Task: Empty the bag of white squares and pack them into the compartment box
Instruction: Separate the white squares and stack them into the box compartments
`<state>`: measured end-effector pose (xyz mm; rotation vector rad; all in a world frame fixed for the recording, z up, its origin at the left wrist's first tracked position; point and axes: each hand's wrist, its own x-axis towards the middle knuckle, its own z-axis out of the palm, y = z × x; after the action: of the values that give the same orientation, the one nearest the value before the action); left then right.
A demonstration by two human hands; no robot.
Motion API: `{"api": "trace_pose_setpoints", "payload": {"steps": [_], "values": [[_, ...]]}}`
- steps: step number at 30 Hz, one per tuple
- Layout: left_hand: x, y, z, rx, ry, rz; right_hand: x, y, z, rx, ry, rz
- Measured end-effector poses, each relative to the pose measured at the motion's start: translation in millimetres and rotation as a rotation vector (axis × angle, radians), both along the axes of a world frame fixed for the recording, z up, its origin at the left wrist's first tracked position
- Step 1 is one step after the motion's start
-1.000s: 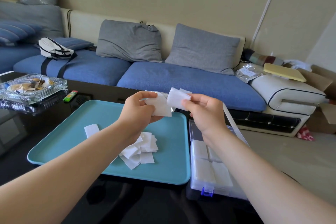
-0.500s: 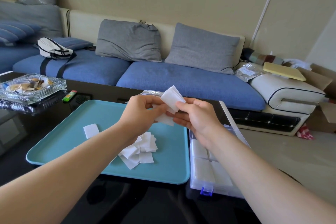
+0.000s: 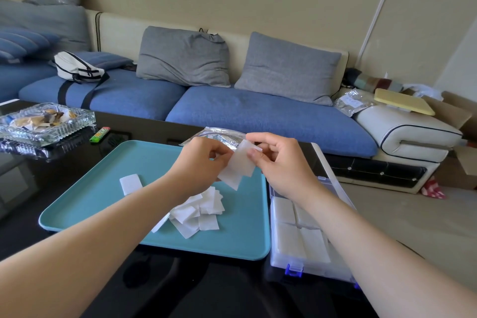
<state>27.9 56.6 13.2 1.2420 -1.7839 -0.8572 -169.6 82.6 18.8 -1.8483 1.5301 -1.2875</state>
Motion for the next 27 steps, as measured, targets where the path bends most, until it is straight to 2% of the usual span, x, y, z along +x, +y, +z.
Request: {"api": "trace_pose_setpoints", "payload": {"steps": [6, 9, 11, 15, 18, 20, 22, 24, 27], "values": [[-4, 5, 5, 0.073, 0.123, -0.019, 0, -6, -4, 0.066, 0.012, -0.069], [-2, 7, 7, 0.117, 0.174, -0.035, 2, -2, 0, 0.073, -0.057, -0.096], [-1, 6, 8, 0.171, 0.243, -0.014, 3, -1, 6, 0.086, -0.21, -0.166], [0, 5, 10, 0.213, 0.329, 0.004, 2, -3, 16, 0.256, -0.743, -0.254], [-1, 8, 10, 0.222, 0.344, -0.03, 4, -3, 17, 0.344, -0.928, -0.16], [-3, 10, 10, 0.222, 0.345, -0.073, 6, -2, 15, 0.379, -0.892, -0.057], [-4, 12, 11, 0.226, 0.347, -0.12, 6, -1, 11, 0.39, -0.709, -0.009], [-5, 13, 12, 0.226, 0.328, -0.15, 7, 1, 10, 0.388, -0.519, -0.017], [-6, 14, 12, 0.205, 0.288, -0.162, 7, 2, 10, 0.386, -0.443, -0.071]]}}
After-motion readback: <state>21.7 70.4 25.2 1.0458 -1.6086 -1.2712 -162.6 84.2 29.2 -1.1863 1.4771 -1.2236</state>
